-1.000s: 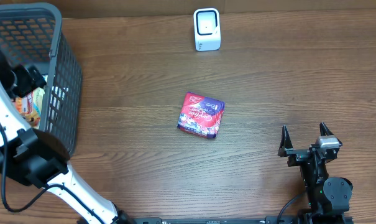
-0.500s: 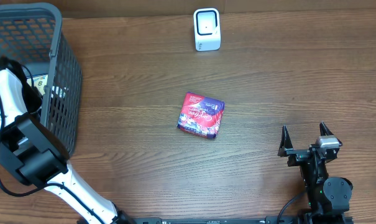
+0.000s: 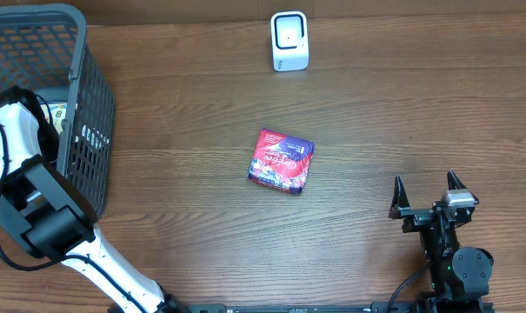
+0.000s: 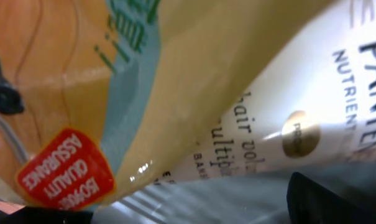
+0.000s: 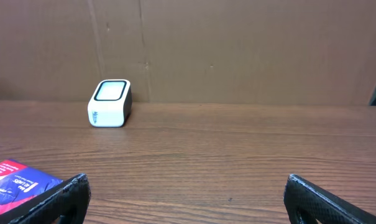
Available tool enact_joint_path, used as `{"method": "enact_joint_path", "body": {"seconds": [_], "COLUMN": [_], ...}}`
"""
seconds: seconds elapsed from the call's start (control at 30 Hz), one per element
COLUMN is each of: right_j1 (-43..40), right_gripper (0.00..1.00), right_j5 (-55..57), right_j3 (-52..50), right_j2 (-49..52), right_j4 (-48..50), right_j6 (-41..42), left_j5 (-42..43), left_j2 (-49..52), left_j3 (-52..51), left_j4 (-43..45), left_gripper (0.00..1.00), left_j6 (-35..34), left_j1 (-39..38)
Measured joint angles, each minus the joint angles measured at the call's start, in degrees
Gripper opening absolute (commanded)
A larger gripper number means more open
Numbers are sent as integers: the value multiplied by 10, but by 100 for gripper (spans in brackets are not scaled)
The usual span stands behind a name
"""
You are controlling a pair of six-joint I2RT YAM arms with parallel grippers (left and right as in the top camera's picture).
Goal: Scan the item barcode
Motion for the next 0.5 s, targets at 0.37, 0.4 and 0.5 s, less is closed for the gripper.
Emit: {"method": "enact_joint_path", "body": {"seconds": [0.37,0.4,0.5], "right_j1": [0,0,0], "right_gripper": [100,100,100], "right_j5": [0,0,0], "right_j3": [0,0,0], "right_j2": [0,0,0], "right_j4": [0,0,0], "right_j6": [0,0,0], "left_j5": [95,96,92], "left_j2": [-42,-51,-74], "left_j3": [89,91,94], "left_j4": [28,28,24], "left_gripper": [91,91,92], "left_j6": [11,15,22], "left_j1": [0,0,0]}}
